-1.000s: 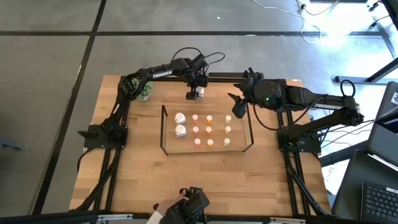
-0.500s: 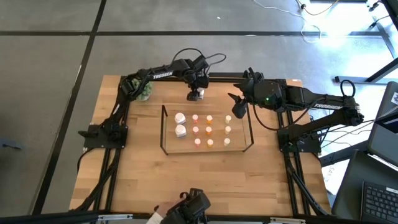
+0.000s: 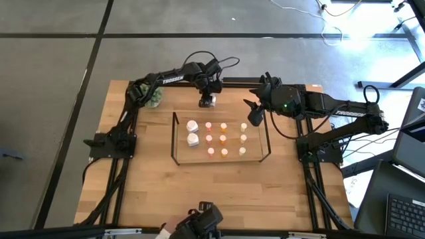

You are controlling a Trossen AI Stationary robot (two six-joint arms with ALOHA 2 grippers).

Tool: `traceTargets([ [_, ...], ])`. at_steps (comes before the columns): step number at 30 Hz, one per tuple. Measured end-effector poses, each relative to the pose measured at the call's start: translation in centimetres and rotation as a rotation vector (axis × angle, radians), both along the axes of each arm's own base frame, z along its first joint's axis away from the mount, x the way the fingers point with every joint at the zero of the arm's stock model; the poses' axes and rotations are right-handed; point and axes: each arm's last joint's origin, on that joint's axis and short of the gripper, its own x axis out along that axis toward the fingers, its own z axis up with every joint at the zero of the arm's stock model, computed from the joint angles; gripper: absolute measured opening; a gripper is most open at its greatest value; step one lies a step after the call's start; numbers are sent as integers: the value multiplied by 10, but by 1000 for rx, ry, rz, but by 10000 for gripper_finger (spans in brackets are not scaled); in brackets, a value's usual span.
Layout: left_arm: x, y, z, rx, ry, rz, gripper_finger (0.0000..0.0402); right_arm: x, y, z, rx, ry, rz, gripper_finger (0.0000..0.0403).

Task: Pick and place medicine bottles onto shelf by color
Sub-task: Put the white pill bottle on the shelf aligned with the other white pill bottles

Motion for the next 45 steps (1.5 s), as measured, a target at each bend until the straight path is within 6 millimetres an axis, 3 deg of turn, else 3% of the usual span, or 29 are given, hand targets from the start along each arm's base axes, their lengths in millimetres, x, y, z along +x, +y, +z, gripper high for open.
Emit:
traceTargets([
  [4,-6,-4,10,-12,24,3,154,0,0,0,0,0,0,210],
  [9,-17,-11,36,-2,22,62,154,0,0,0,0,0,0,210],
  [19,-54,-44,121,-20,-100,255,158,0,0,0,0,0,0,210],
  [26,-85,-106,183,-15,-192,412,160,0,0,0,-1,0,1,210],
  [32,-94,-172,212,-69,-283,513,161,2,0,2,-18,-19,10,210],
  [39,-82,-241,213,-134,-312,515,162,2,0,2,-15,-20,8,210],
  [45,-68,-287,199,-187,-276,512,162,1,0,2,-20,-5,31,210],
])
